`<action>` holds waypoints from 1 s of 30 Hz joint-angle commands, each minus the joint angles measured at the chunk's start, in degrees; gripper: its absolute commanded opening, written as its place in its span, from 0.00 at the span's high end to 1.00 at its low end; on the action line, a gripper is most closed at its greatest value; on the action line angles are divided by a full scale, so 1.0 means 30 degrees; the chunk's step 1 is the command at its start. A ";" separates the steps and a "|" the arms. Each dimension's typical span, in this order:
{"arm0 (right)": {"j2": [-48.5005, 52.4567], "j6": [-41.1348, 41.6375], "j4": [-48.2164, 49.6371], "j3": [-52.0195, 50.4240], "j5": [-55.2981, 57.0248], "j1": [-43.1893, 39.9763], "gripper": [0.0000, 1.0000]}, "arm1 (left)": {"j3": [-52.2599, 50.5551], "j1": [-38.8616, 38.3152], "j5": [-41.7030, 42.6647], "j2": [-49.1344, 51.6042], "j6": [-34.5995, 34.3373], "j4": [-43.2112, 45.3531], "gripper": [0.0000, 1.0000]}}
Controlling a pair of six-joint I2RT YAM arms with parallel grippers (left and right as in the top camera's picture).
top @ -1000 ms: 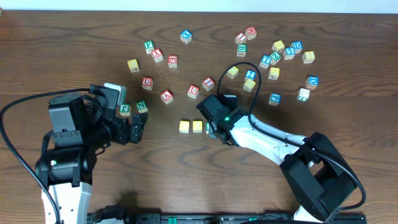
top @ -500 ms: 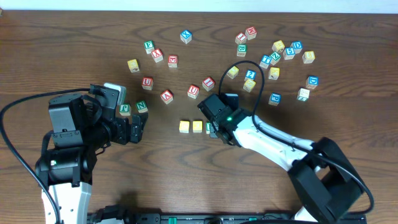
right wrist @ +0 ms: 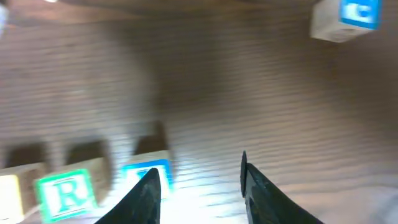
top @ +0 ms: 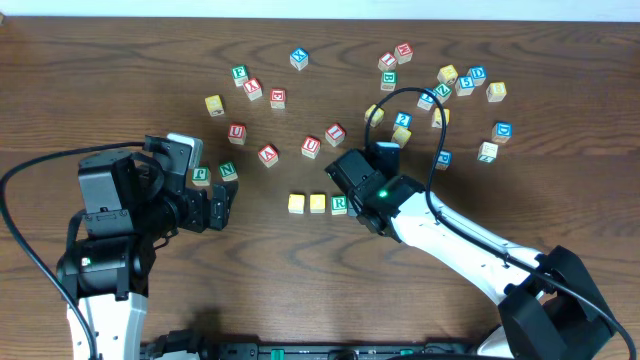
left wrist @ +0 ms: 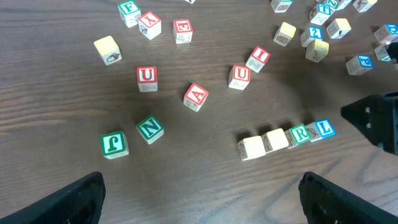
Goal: Spell out CORL
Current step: 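Open the right gripper and release the L block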
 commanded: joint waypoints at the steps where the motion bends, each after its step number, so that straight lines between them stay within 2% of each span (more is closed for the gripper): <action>1: -0.0328 0.1144 -0.0729 0.0095 0.1625 -0.0372 0.74 | 0.0452 0.0058 0.0255 -0.0015 0.0306 0.0007 0.02; 5: -0.0328 0.2113 -0.2055 0.0080 0.0831 -0.0481 0.91 | 0.0452 0.0058 0.0255 -0.0015 0.0313 0.0007 0.02; 8: -0.0321 0.2266 -0.1953 -0.0255 0.0036 -0.0379 0.99 | 0.0452 0.0058 0.0248 -0.0015 0.0313 0.0007 0.02; 19: -0.0182 0.2543 0.1559 -0.2951 -0.1107 -0.0138 0.97 | 0.0452 0.0058 0.0248 -0.0015 0.0313 0.0007 0.02; 27: -0.0182 0.2521 0.2251 -0.3024 -0.1545 -0.0117 0.99 | 0.0452 0.0058 0.0248 -0.0015 0.0313 0.0007 0.02; 30: -0.0182 0.2521 0.2557 -0.3024 -0.1574 0.0007 0.95 | 0.0452 0.0058 0.0248 -0.0015 0.0313 0.0007 0.02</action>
